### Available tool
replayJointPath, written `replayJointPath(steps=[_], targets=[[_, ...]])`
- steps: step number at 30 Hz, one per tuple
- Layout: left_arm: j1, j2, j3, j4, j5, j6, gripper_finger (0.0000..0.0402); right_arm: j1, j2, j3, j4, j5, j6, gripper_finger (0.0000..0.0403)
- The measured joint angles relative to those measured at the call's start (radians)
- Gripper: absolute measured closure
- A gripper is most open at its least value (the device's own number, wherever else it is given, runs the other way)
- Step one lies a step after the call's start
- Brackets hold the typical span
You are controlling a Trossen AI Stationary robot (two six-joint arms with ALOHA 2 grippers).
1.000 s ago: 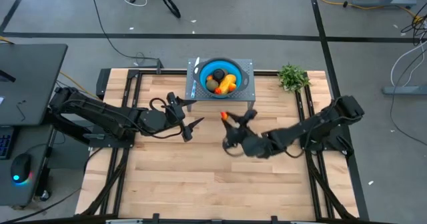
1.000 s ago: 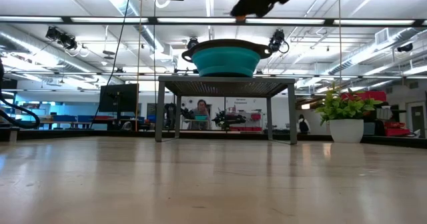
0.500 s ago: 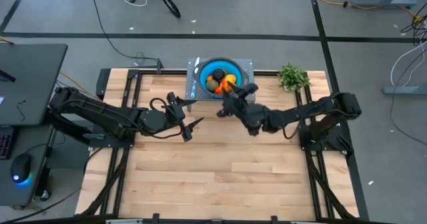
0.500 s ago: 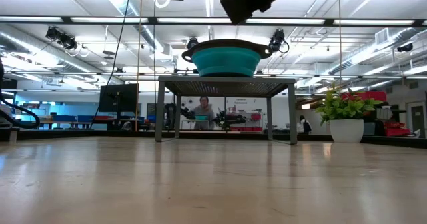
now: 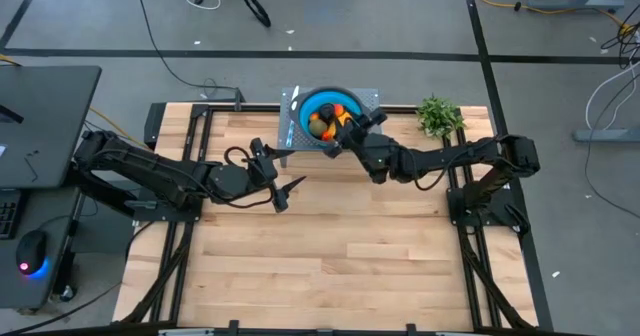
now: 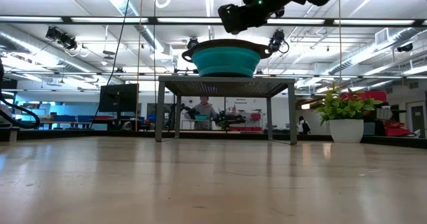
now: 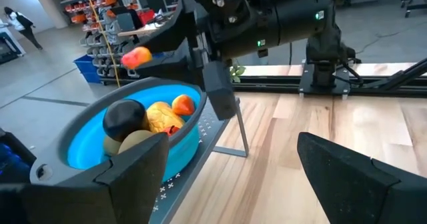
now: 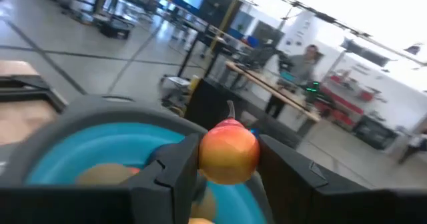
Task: Pick & Place Fruit
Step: Put the orange pear into the blue strainer bowl
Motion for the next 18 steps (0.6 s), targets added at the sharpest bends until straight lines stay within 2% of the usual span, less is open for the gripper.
replayJointPath(steps=[11, 18], targets=[[0.0, 0.0, 0.0, 0.001, 0.0, 0.009, 0.0061, -0.054, -0.001, 0.0, -0.157, -0.098, 0.163, 0.0246], [0.0, 0.0, 0.0, 0.001, 0.0, 0.009, 0.0061, -0.056, -0.008, 0.0, -0.157, -0.099, 0.155, 0.0246]])
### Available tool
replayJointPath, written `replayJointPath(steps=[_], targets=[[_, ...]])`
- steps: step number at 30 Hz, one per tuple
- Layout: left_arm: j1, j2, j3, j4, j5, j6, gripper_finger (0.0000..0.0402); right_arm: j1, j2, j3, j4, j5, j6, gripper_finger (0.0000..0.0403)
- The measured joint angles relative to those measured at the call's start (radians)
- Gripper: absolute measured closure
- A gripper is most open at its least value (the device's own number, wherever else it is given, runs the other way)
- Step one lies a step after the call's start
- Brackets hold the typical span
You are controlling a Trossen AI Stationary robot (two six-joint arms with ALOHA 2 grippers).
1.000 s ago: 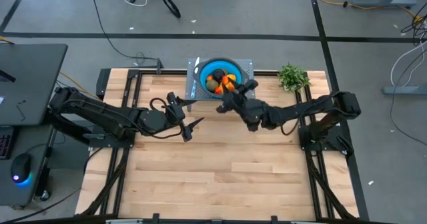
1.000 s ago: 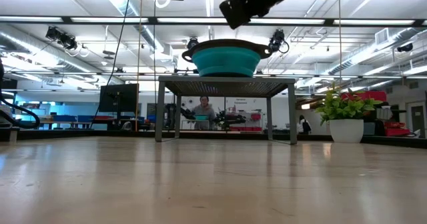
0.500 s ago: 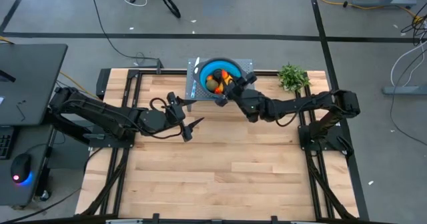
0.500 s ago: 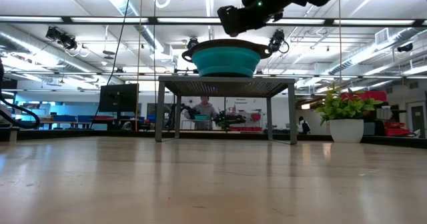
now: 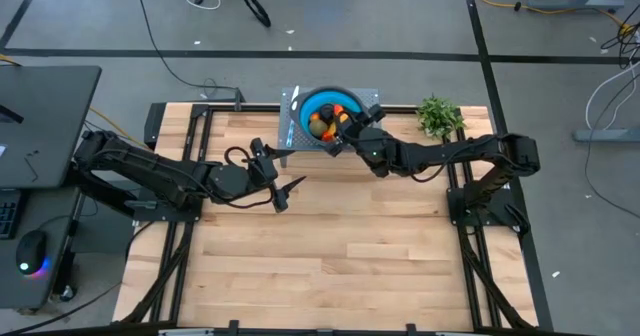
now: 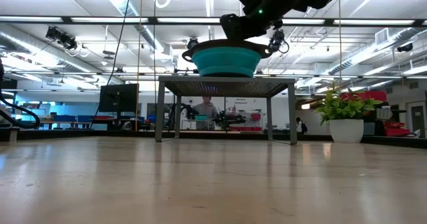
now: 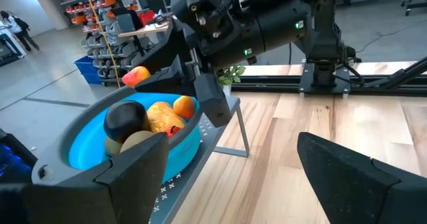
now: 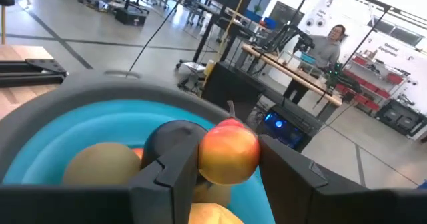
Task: Pick & Place Fruit
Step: Put the orange pear into the blue strainer bowl, then return to Home Position
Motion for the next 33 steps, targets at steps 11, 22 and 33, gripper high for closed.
replayJointPath(steps=[11, 22, 33], targets=[[0.0, 0.0, 0.0, 0.0, 0.0, 0.0, 0.0061, 0.002, -0.031, 0.0, -0.036, -0.022, -0.003, 0.023], [0.0, 0.0, 0.0, -0.001, 0.0, 0.0, 0.0061, 0.02, -0.037, 0.0, -0.051, -0.026, 0.008, 0.0181], [0.0, 0.0, 0.0, -0.018, 0.0, 0.005, 0.0061, 0.137, -0.117, 0.0, -0.127, 0.042, 0.0, 0.0181]])
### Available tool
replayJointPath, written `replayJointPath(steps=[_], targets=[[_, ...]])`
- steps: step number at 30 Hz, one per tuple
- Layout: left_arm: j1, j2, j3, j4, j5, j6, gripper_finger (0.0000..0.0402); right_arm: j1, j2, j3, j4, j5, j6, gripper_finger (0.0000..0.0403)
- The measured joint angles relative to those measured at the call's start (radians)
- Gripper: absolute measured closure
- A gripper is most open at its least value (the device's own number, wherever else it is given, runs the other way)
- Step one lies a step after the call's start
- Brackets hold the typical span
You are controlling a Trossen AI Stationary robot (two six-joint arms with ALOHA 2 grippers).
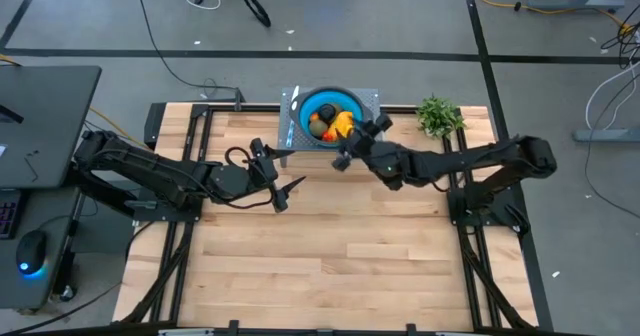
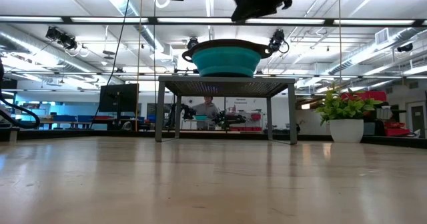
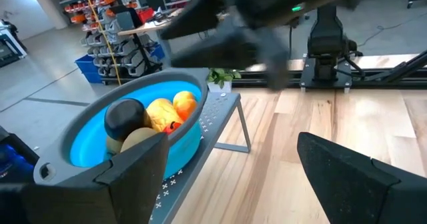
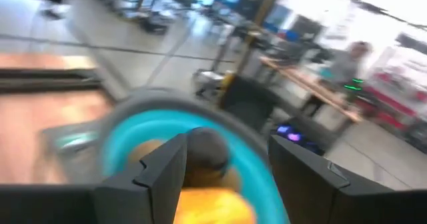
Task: Pick & Place Fruit
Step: Return to Home Position
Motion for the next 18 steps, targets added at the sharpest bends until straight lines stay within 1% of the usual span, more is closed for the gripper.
replayJointPath(steps=[3, 5, 6, 9, 11, 13, 18], targets=[[0.0, 0.0, 0.0, 0.0, 0.0, 0.008, 0.0061, 0.061, -0.037, 0.0, -0.149, -0.065, 0.09, 0.0181], [0.0, 0.0, 0.0, 0.0, 0.0, 0.008, 0.0061, 0.1, -0.062, 0.0, -0.253, -0.151, 0.184, 0.0181], [0.0, 0.0, 0.0, 0.002, 0.0, 0.008, 0.0061, 0.116, -0.073, 0.0, -0.293, -0.223, 0.221, 0.0181], [0.0, 0.0, 0.0, 0.004, 0.0, 0.008, 0.0061, 0.157, -0.091, 0.0, -0.376, -0.483, 0.279, 0.0181], [0.0, 0.0, 0.0, 0.011, 0.0, 0.008, 0.0061, 0.181, -0.092, 0.0, -0.399, -0.588, 0.293, 0.0181], [0.0, 0.0, 0.0, 0.013, 0.0, 0.008, 0.0061, 0.202, -0.093, 0.0, -0.419, -0.625, 0.293, 0.0181], [0.0, 0.0, 0.0, 0.042, 0.004, 0.006, 0.0061, 0.228, -0.094, 0.0, -0.464, -0.603, 0.289, 0.0181]])
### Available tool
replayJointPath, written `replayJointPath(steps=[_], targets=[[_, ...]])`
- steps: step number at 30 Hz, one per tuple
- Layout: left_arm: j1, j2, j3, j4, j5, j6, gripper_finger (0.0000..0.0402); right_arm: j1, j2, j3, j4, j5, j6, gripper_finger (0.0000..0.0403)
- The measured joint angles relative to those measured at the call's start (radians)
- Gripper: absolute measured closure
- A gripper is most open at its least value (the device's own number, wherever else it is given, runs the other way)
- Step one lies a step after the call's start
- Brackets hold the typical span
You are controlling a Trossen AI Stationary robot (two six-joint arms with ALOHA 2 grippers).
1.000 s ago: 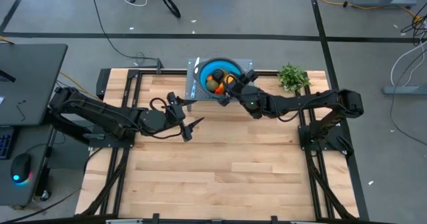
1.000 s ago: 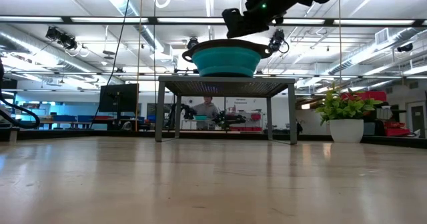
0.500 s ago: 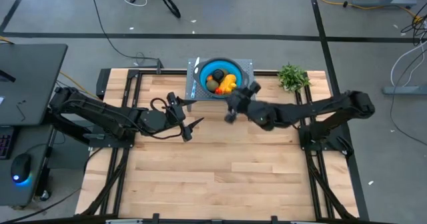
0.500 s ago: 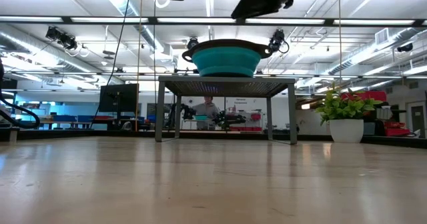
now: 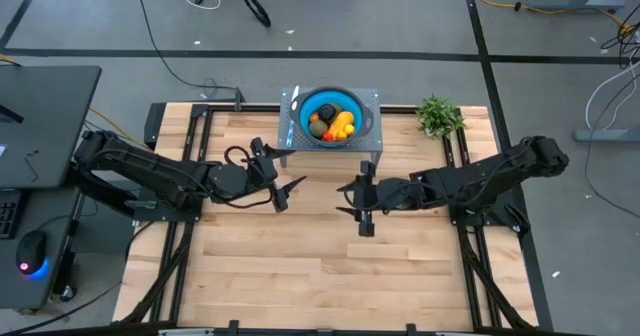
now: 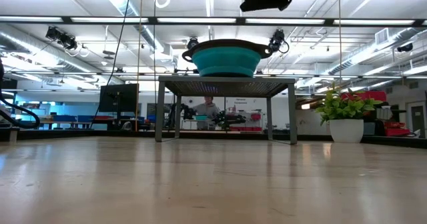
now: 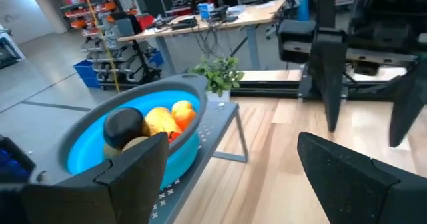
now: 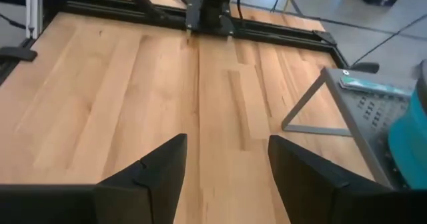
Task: Pick & Place Fruit
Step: Return to Home Position
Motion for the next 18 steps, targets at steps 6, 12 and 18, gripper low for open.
replayJointPath(steps=[6, 12, 18], targets=[[0.028, 0.0, 0.0, 0.003, 0.103, -0.017, 0.0061, -0.013, -0.01, 0.0, 0.031, 0.008, -0.075, 0.0188], [0.078, 0.0, -0.059, 0.077, 0.155, -0.036, 0.0061, -0.058, -0.011, 0.0, 0.011, 0.02, -0.129, 0.0249], [0.132, 0.0, -0.125, 0.191, 0.217, -0.018, 0.0061, -0.094, -0.011, 0.0, -0.039, -0.005, -0.152, 0.0328]])
